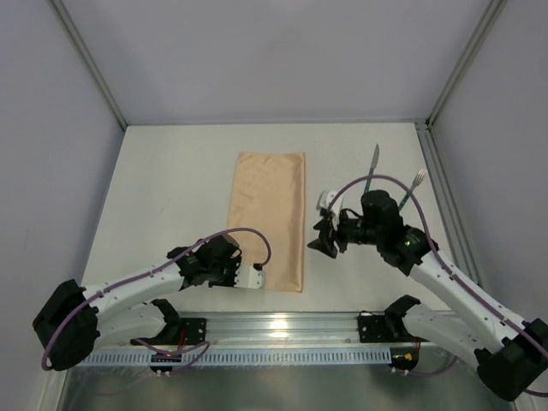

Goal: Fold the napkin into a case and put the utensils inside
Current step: Pick up the rectangle-folded napkin from the center of the board.

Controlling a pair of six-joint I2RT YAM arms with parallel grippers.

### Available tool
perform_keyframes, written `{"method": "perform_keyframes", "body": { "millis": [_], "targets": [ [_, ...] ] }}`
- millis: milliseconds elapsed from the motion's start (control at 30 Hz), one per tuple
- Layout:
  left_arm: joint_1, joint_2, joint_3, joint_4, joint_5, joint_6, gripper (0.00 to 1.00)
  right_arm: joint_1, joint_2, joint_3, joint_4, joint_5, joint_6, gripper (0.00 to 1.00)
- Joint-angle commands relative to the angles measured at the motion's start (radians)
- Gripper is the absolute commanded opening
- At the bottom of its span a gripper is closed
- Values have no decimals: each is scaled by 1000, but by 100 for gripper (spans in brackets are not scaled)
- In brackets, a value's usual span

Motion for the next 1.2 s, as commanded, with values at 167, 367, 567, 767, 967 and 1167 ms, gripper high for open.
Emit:
{"method": "perform_keyframes", "body": {
  "millis": [167, 367, 567, 767, 967, 1167],
  "targets": [
    [0, -115, 50, -41, -7, -136, 0, 347, -99, -319, 66, 173, -744, 59],
    [0, -138, 50, -61, -19, -160, 0, 560, 70, -328, 121, 386, -823, 57],
    [0, -141, 53, -64, -14, -176, 0, 672, 125, -373, 221, 466, -847, 57],
    [0, -138, 58, -64, -11, -185, 0, 697, 214, -371, 243, 466, -869, 52],
    [0, -138, 58, -72, -23, -191, 0, 704, 283, -350, 227, 460, -893, 38],
    [0, -138, 52, -74, -22, -193, 0, 708, 291, -347, 206, 422, -895, 38]
  ]
}}
